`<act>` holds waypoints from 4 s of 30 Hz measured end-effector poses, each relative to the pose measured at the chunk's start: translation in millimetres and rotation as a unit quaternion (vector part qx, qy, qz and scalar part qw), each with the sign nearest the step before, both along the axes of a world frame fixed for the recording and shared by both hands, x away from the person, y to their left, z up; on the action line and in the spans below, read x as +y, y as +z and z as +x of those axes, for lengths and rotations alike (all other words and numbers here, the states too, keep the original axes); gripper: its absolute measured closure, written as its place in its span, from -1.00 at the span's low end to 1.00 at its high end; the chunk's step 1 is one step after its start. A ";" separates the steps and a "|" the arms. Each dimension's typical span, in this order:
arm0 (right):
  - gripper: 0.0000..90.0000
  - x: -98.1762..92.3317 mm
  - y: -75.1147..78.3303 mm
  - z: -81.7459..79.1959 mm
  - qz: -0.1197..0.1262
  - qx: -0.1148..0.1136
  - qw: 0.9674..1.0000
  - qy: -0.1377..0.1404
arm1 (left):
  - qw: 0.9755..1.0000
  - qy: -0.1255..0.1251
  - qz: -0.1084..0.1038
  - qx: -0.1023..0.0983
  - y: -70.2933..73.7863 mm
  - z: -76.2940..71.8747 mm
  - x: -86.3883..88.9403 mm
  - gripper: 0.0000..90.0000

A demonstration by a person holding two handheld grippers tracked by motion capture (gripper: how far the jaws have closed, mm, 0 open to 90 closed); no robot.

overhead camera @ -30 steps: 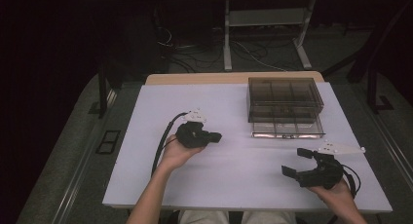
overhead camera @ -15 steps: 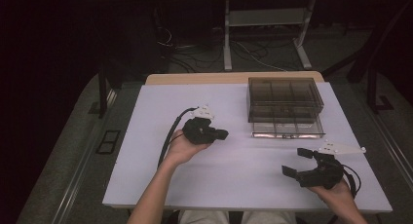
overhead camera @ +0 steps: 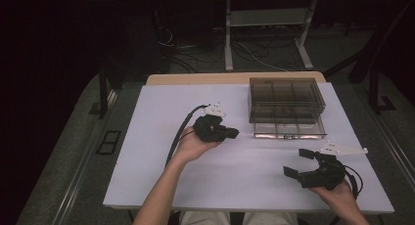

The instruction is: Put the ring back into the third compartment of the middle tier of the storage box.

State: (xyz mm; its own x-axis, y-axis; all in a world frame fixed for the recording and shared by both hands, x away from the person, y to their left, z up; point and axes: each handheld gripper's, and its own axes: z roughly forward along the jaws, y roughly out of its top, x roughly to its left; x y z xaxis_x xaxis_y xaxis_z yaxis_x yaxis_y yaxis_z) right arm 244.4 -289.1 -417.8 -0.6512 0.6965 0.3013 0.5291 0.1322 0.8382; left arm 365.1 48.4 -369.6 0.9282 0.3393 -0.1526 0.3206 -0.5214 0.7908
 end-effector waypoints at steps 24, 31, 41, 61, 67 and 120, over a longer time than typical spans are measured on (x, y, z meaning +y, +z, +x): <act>-1.00 -2.0 -0.4 -0.9 0.000 0.003 1.000 -0.004 | 0.999 -0.034 -0.005 -0.010 5.9 6.9 -35.9 0.93; -1.00 -3.3 -0.7 -0.9 0.002 0.003 1.000 -0.007 | 0.999 -0.040 -0.012 -0.010 4.2 12.9 -45.0 0.93; -1.00 -5.0 -0.6 -1.2 0.003 0.002 1.000 -0.010 | 0.998 -0.056 -0.019 -0.005 -3.2 19.9 -65.3 0.93; -1.00 -6.5 -0.6 -2.1 0.004 0.003 1.000 -0.009 | 0.997 -0.068 -0.034 0.007 -12.9 29.1 -92.4 0.93; -1.00 -5.4 -0.5 -2.0 0.003 0.003 1.000 -0.008 | 0.997 -0.067 -0.039 0.009 -12.9 30.1 -98.0 0.93; -1.00 -10.6 1.7 -2.7 0.020 0.001 1.000 -0.014 | 0.995 -0.086 -0.052 -0.002 0.7 52.3 -172.4 0.93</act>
